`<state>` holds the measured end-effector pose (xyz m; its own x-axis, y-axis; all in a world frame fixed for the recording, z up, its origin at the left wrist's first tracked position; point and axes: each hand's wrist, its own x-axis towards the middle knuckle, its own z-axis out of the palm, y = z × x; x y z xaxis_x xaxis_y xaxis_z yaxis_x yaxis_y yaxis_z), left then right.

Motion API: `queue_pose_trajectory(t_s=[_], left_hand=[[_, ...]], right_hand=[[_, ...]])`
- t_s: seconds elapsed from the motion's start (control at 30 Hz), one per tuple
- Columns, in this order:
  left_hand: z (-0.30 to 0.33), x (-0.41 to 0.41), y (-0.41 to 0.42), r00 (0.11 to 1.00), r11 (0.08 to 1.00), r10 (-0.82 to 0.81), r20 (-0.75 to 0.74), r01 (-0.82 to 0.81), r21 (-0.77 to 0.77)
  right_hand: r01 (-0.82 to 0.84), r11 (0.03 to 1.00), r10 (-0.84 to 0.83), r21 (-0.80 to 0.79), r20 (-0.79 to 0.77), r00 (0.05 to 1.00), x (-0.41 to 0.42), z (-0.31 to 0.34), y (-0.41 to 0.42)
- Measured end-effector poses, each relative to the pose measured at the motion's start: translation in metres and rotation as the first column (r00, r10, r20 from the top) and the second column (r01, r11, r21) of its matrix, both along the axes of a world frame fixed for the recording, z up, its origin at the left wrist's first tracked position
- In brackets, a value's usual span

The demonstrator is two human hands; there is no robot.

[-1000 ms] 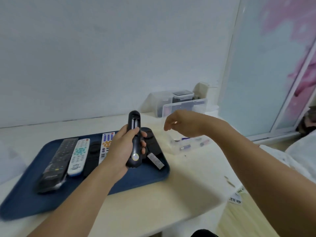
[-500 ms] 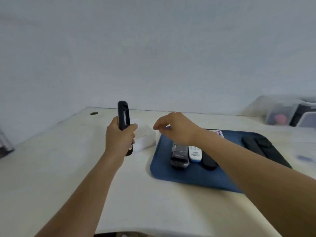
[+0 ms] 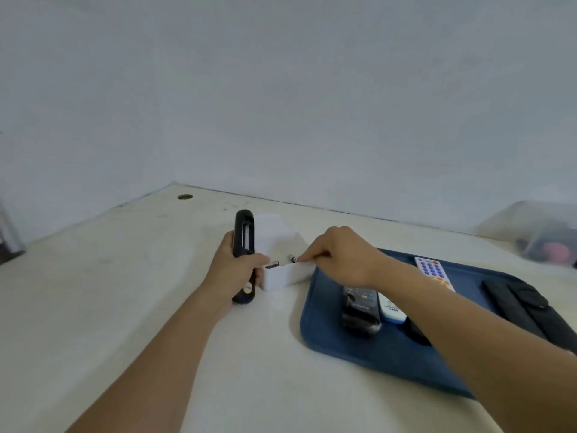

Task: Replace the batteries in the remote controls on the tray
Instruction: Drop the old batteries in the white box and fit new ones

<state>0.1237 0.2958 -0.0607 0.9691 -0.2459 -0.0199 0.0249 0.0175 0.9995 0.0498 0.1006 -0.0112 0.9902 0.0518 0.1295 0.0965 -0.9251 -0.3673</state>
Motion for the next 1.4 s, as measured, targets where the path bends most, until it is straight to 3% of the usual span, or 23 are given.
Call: queue_pose_trajectory(t_s=[0.2, 0.37, 0.63, 0.9, 1.13, 1.4], left_hand=[[-0.002, -0.015, 0.0, 0.939, 0.997, -0.045, 0.341, 0.019, 0.077], [-0.008, -0.019, 0.001, 0.886, 0.995, -0.057, 0.46, 0.013, 0.098], [-0.011, -0.016, 0.0, 0.888, 0.997, -0.076, 0.454, 0.062, 0.046], [-0.008, -0.019, 0.0, 0.906, 0.991, -0.113, 0.409, 0.134, -0.023], [-0.003, -0.022, 0.001, 0.938, 0.977, -0.153, 0.312, 0.19, -0.093], [-0.005, -0.021, 0.002, 0.943, 0.984, -0.124, 0.309, 0.156, -0.081]], right_hand=[[0.058, 0.993, -0.075, 0.102, 0.165, 0.983, -0.005, 0.0, -0.003], [0.034, 0.999, -0.03, -0.021, 0.155, 0.988, -0.003, -0.004, 0.007], [0.086, 0.969, -0.061, -0.233, 0.112, 0.992, 0.006, -0.004, 0.028], [0.099, 0.963, -0.086, -0.249, 0.065, 0.994, 0.017, -0.004, 0.033], [0.174, 0.88, -0.142, -0.443, 0.105, 0.984, 0.023, -0.005, 0.043], [0.223, 0.9, -0.189, -0.375, 0.125, 0.974, 0.029, -0.009, 0.043]])
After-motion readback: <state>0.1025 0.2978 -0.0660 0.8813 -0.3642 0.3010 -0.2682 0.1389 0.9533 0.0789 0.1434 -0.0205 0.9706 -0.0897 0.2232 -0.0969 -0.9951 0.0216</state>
